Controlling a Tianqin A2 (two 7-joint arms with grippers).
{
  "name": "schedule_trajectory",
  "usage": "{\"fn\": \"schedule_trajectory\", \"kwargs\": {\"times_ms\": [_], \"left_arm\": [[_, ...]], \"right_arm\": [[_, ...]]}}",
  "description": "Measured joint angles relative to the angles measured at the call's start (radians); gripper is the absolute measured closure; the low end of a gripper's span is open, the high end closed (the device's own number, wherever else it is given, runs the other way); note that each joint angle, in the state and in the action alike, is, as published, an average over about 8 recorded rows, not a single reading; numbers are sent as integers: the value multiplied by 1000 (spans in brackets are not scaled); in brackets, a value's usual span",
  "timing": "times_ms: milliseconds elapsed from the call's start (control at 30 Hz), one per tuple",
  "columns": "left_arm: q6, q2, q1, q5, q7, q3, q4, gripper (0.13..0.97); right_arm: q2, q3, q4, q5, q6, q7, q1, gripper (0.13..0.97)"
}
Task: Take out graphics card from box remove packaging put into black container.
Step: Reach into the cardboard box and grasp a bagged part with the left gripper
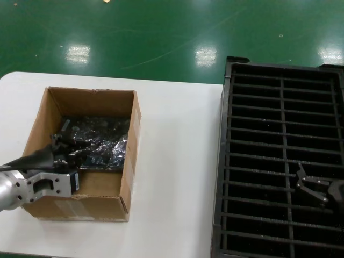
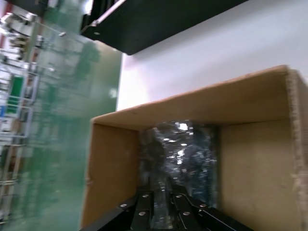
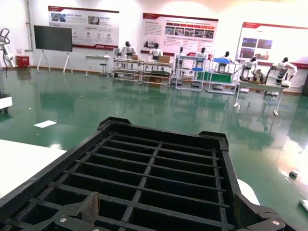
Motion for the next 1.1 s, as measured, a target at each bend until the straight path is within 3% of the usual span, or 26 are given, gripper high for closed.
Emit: {"fn": "schedule_trajectory", "kwargs": {"times_ms": [300,600,833,1100], "left_arm": [[83,-35,-58,-32,-12,64,41,859],[122,-32,-146,-36,5,129,134,713],[102,-5,-201,-17,35,171,225,535],[39,33,-230,-24,79,195,306,475]], "right_arm": [[0,0,0,0,0,0,0,129],[0,0,0,0,0,0,0,129],[0,0,0,0,0,0,0,129],[0,0,0,0,0,0,0,129]]}}
